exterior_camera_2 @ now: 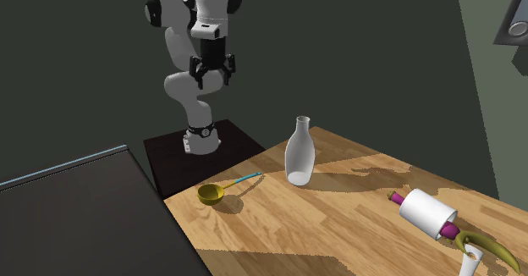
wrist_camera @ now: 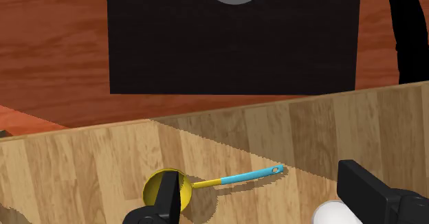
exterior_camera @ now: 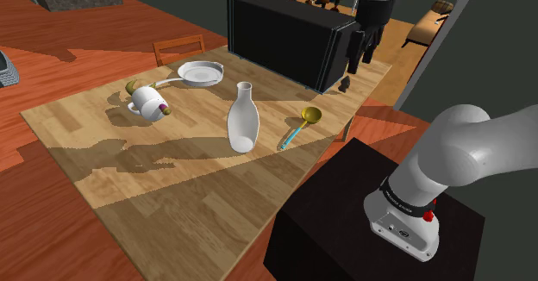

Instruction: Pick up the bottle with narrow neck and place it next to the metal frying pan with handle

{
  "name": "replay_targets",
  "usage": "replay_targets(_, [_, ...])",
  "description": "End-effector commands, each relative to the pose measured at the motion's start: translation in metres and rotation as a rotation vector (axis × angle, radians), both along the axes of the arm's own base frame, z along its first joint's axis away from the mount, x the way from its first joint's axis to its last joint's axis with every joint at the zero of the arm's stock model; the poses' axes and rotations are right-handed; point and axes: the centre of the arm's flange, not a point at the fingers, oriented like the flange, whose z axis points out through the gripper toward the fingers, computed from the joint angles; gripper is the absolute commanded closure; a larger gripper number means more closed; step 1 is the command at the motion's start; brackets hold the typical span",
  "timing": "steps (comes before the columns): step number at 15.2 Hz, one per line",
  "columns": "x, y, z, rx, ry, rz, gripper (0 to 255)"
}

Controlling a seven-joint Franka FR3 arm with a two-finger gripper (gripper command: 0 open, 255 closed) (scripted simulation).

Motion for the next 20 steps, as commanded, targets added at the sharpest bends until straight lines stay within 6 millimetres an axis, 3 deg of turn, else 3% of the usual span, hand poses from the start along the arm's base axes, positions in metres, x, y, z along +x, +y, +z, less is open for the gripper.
replay_targets(1, [0.000, 0.000, 0.000, 0.000, 0.000, 0.000, 0])
replay_targets(20, [0.165, 0.157, -0.063, 0.044, -0.089, 0.015, 0])
